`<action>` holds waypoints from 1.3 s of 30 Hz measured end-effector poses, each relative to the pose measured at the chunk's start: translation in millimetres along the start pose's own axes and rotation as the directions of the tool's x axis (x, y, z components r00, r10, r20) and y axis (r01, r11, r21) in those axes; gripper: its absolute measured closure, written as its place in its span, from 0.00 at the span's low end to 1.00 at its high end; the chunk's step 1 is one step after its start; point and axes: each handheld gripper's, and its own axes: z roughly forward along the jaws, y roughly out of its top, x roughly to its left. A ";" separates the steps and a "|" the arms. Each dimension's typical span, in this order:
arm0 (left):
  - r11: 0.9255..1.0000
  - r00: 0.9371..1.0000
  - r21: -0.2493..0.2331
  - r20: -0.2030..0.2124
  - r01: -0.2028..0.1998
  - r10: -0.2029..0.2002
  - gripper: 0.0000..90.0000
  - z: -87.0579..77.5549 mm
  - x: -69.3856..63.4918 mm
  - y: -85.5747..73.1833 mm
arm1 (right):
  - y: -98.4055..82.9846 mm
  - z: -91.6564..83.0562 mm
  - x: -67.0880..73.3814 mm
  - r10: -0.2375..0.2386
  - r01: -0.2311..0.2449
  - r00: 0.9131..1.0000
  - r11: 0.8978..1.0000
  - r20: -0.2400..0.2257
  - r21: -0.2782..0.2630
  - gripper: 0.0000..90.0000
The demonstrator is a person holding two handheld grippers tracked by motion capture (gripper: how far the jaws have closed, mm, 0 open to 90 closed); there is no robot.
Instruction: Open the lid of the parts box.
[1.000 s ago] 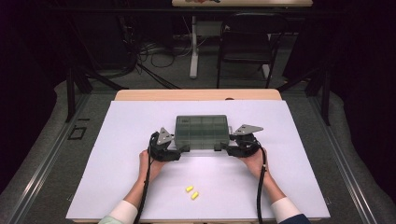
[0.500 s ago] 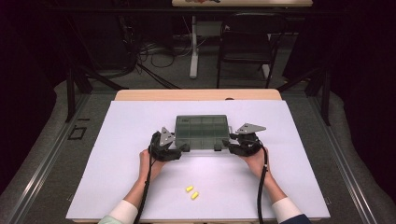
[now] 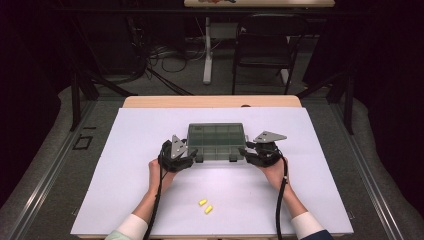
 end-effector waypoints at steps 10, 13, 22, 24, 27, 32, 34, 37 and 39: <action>1.000 1.000 -0.012 -0.023 -0.006 0.006 0.55 -1.7 0.7 -0.1 | 4.0 -1.6 4.2 -0.072 0.073 0.995 0.997 0.065 -0.014 0.56; 1.000 1.000 -0.023 -0.024 -0.004 0.003 0.57 -2.0 2.0 -0.1 | 6.4 -2.8 5.6 -0.093 0.095 0.993 0.995 0.078 -0.018 0.57; 0.999 1.000 -0.032 -0.028 -0.010 0.009 0.60 -1.6 5.8 1.2 | 9.8 1.4 8.4 -0.137 0.138 0.985 0.990 0.104 -0.006 0.61; 0.999 1.000 -0.040 -0.026 -0.004 0.003 0.60 -1.9 7.4 2.8 | 11.1 1.2 7.6 -0.139 0.141 0.984 0.990 0.108 -0.009 0.62; 0.999 1.000 -0.051 -0.024 0.006 -0.007 0.62 -2.4 11.2 5.9 | 14.4 0.2 6.7 -0.142 0.144 0.983 0.989 0.117 -0.013 0.64; 0.999 1.000 -0.052 -0.023 0.001 -0.002 0.67 -3.1 17.8 12.8 | 23.3 -2.0 4.8 -0.151 0.155 0.980 0.988 0.132 -0.023 0.67; 0.999 1.000 -0.053 -0.022 0.002 -0.003 0.69 -3.2 20.6 15.9 | 27.6 -1.1 4.4 -0.150 0.156 0.978 0.988 0.146 -0.025 0.69; 0.999 1.000 -0.052 -0.023 -0.004 0.003 0.72 -3.0 24.1 19.5 | 31.5 -0.7 3.3 -0.137 0.143 0.978 0.989 0.160 -0.030 0.72; 0.998 1.000 -0.055 -0.020 -0.003 0.002 0.73 -2.8 26.8 21.6 | 33.9 -0.3 1.9 -0.134 0.141 0.977 0.989 0.164 -0.034 0.73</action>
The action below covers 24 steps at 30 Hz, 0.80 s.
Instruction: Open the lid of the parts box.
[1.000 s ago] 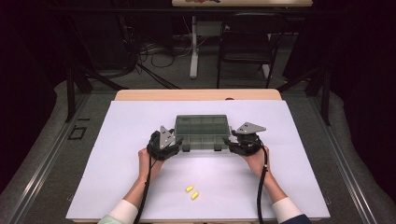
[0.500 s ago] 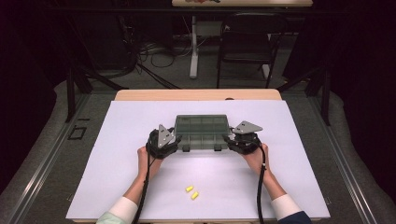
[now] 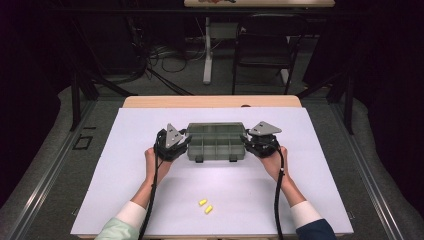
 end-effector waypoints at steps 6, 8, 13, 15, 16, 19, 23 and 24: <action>1.000 1.000 -0.004 0.004 0.018 -0.018 0.77 1.4 7.2 5.8 | 4.9 2.6 -3.0 0.016 -0.016 1.000 1.000 0.012 -0.001 0.76; 1.000 1.000 -0.001 0.004 0.023 -0.023 0.78 2.2 9.5 7.8 | 7.1 3.6 -4.1 0.020 -0.020 1.000 1.000 0.021 0.002 0.77; 1.000 1.000 0.007 0.007 0.030 -0.030 0.82 4.4 15.4 13.1 | 13.7 5.9 -8.4 0.036 -0.036 0.999 0.999 0.032 0.006 0.81; 0.999 0.999 0.007 0.009 0.037 -0.037 0.83 5.4 17.9 15.1 | 16.7 7.6 -9.4 0.039 -0.039 0.998 0.999 0.044 0.008 0.82; 0.999 0.999 0.007 0.010 0.037 -0.038 0.84 6.1 19.2 16.2 | 18.9 9.0 -10.2 0.044 -0.044 0.998 0.999 0.049 0.011 0.83; 0.999 0.999 0.011 0.012 0.041 -0.041 0.84 8.0 22.2 19.5 | 21.7 11.0 -11.3 0.047 -0.048 0.997 0.999 0.059 0.016 0.84; 0.999 0.999 0.020 0.018 0.048 -0.049 0.85 11.2 26.5 23.3 | 26.0 14.6 -13.9 0.064 -0.065 0.996 0.998 0.069 0.021 0.86; 0.998 0.998 0.020 0.019 0.053 -0.053 0.86 12.1 28.3 23.9 | 27.9 16.6 -15.5 0.076 -0.078 0.994 0.997 0.077 0.025 0.87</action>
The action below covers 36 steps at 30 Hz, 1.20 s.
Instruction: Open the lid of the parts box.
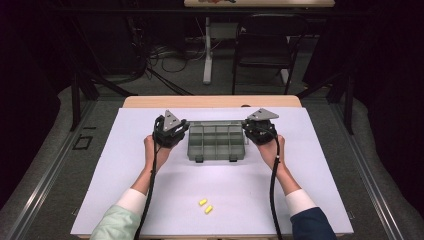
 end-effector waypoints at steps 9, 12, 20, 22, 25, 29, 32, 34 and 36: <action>1.000 1.000 0.005 0.002 0.023 -0.023 0.88 5.7 8.3 7.3 | 6.3 5.8 -4.8 0.029 -0.029 1.000 1.000 0.003 0.003 0.89; 0.999 0.999 0.006 0.004 0.032 -0.032 0.89 7.8 10.6 9.6 | 8.6 9.0 -6.5 0.038 -0.038 0.999 0.999 0.006 0.010 0.89; 0.999 0.999 0.021 -0.001 0.040 -0.040 0.89 16.3 15.8 12.9 | 13.3 17.6 -11.8 0.072 -0.072 0.997 0.997 0.008 0.023 0.89; 0.998 0.999 0.022 -0.003 0.050 -0.050 0.89 18.4 17.0 13.0 | 14.0 20.0 -12.9 0.076 -0.076 0.997 0.997 0.009 0.027 0.89; 0.998 0.998 0.022 -0.006 0.059 -0.059 0.89 21.8 18.8 14.1 | 15.0 22.9 -14.5 0.089 -0.089 0.996 0.996 0.010 0.029 0.90; 0.997 0.997 0.018 -0.010 0.078 -0.078 0.89 25.7 21.7 15.8 | 16.2 26.7 -16.0 0.101 -0.101 0.995 0.994 0.014 0.031 0.90; 0.996 0.996 0.018 -0.015 0.088 -0.088 0.89 30.3 23.5 15.7 | 15.9 31.3 -16.9 0.111 -0.112 0.994 0.993 0.018 0.035 0.90; 0.996 0.996 0.021 -0.017 0.089 -0.089 0.89 31.6 23.7 15.3 | 15.4 33.4 -17.2 0.121 -0.122 0.992 0.992 0.020 0.038 0.90; 0.996 0.996 0.029 -0.018 0.090 -0.090 0.89 34.5 24.4 14.6 | 15.1 34.5 -17.5 0.121 -0.122 0.992 0.992 0.022 0.037 0.90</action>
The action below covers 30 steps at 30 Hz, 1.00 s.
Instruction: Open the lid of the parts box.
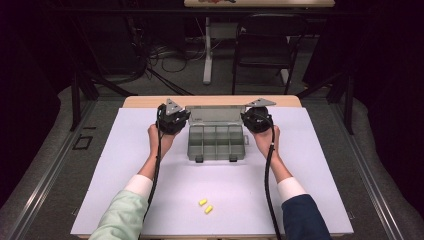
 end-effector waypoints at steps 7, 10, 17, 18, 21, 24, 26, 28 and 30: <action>1.000 1.000 0.024 -0.011 0.011 -0.010 0.89 11.1 0.9 -4.4 | -3.3 8.6 -0.7 0.015 -0.015 1.000 1.000 0.005 0.017 0.90; 0.999 1.000 0.032 -0.013 0.017 -0.017 0.89 14.5 1.6 -6.0 | -5.2 12.4 -1.3 0.022 -0.022 1.000 1.000 0.007 0.022 0.90; 0.999 1.000 0.046 -0.018 0.027 -0.026 0.89 22.8 2.2 -10.9 | -9.2 20.3 -2.5 0.043 -0.043 0.999 0.998 0.010 0.038 0.90; 0.998 0.999 0.051 -0.019 0.029 -0.028 0.89 24.6 2.1 -12.0 | -9.7 21.1 -2.5 0.044 -0.045 0.999 0.998 0.010 0.040 0.90; 0.998 0.999 0.064 -0.023 0.028 -0.027 0.89 28.1 2.0 -14.1 | -11.2 23.8 -2.9 0.051 -0.051 0.999 0.998 0.012 0.046 0.91; 0.997 0.999 0.067 -0.025 0.036 -0.034 0.89 31.1 2.2 -15.6 | -12.5 26.2 -3.2 0.057 -0.057 0.998 0.997 0.015 0.049 0.91; 0.997 0.999 0.065 -0.027 0.045 -0.043 0.89 32.4 2.3 -16.3 | -13.3 27.6 -3.3 0.060 -0.061 0.998 0.997 0.015 0.053 0.91; 0.997 0.998 0.066 -0.026 0.051 -0.049 0.89 33.7 2.5 -16.9 | -14.2 29.4 -3.4 0.064 -0.065 0.998 0.996 0.016 0.057 0.91; 0.996 0.998 0.067 -0.027 0.053 -0.051 0.89 34.5 2.7 -17.3 | -16.2 32.6 -3.8 0.067 -0.068 0.998 0.996 0.018 0.065 0.91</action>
